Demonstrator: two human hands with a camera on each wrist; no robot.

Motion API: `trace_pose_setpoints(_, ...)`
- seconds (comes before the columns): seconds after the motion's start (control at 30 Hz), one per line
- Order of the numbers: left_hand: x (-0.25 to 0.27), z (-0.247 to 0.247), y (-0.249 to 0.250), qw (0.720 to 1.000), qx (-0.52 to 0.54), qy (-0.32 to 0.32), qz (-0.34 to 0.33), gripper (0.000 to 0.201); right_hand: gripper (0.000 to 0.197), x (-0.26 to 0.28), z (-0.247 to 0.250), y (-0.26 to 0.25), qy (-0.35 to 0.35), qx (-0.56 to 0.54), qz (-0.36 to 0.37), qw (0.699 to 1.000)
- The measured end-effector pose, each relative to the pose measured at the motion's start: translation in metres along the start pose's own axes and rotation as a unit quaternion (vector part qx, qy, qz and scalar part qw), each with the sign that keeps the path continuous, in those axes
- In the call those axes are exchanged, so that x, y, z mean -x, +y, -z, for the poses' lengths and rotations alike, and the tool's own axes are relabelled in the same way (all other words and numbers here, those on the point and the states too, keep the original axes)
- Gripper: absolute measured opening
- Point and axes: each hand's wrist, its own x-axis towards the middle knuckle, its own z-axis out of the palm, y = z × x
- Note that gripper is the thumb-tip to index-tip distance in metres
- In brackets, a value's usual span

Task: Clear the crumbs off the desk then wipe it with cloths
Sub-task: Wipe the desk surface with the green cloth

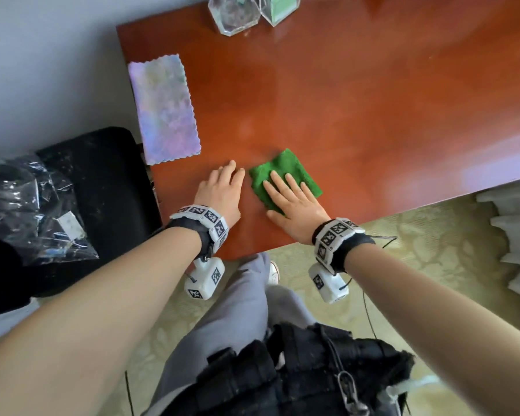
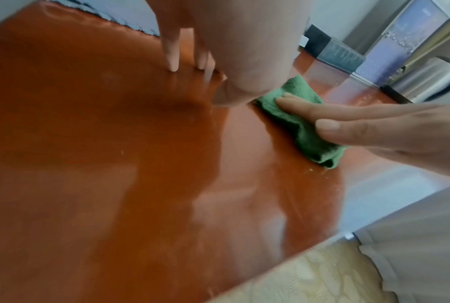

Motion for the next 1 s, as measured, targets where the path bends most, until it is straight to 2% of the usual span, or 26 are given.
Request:
trace_pose_setpoints(0.13, -0.025, 0.026, -0.017, 0.998, 0.021, 0.035, -0.039, 0.052, 0.066, -0.007, 0.025, 0.04, 0.046, -0.039, -0.088, 0.994)
trace_pose_setpoints(0.23, -0.05, 0.044, -0.033, 0.997, 0.036, 0.063, -0.026, 0.057, 0.07, -0.026, 0.045, 0.052, 0.068, -0.049, -0.174, 0.981)
trace_pose_setpoints(0.37, -0.083, 0.055, -0.056, 0.998, 0.022, 0.052, 0.014, 0.069, 0.076, -0.069, 0.063, 0.022, 0.072, -0.083, -0.266, 0.958)
trace_pose_setpoints(0.43, -0.095, 0.056, -0.068, 0.999, 0.005, 0.025, 0.031, 0.075, 0.077, -0.09, 0.067, 0.004, 0.07, -0.065, -0.245, 0.965)
trace_pose_setpoints(0.53, -0.106, 0.059, -0.081, 0.999, -0.007, -0.011, 0.037, 0.081, 0.079, -0.118, 0.071, -0.018, 0.047, -0.01, -0.166, 0.985)
trace_pose_setpoints(0.67, -0.113, 0.064, -0.088, 1.0, -0.021, -0.003, 0.016, 0.084, 0.075, -0.154, 0.082, -0.037, 0.023, 0.03, -0.094, 0.995)
trace_pose_setpoints(0.77, -0.119, 0.065, -0.088, 0.999, -0.034, 0.006, 0.01, 0.091, 0.072, -0.174, 0.097, -0.039, 0.032, 0.037, -0.064, 0.997)
trace_pose_setpoints(0.9, -0.125, 0.068, -0.084, 0.996, -0.039, -0.002, 0.075, 0.115, 0.069, -0.191, 0.108, -0.037, 0.054, 0.038, -0.071, 0.995)
trace_pose_setpoints(1.0, -0.126, 0.065, -0.088, 0.99, 0.015, -0.027, 0.141, 0.125, 0.07, -0.19, 0.101, -0.047, 0.056, 0.051, -0.065, 0.995)
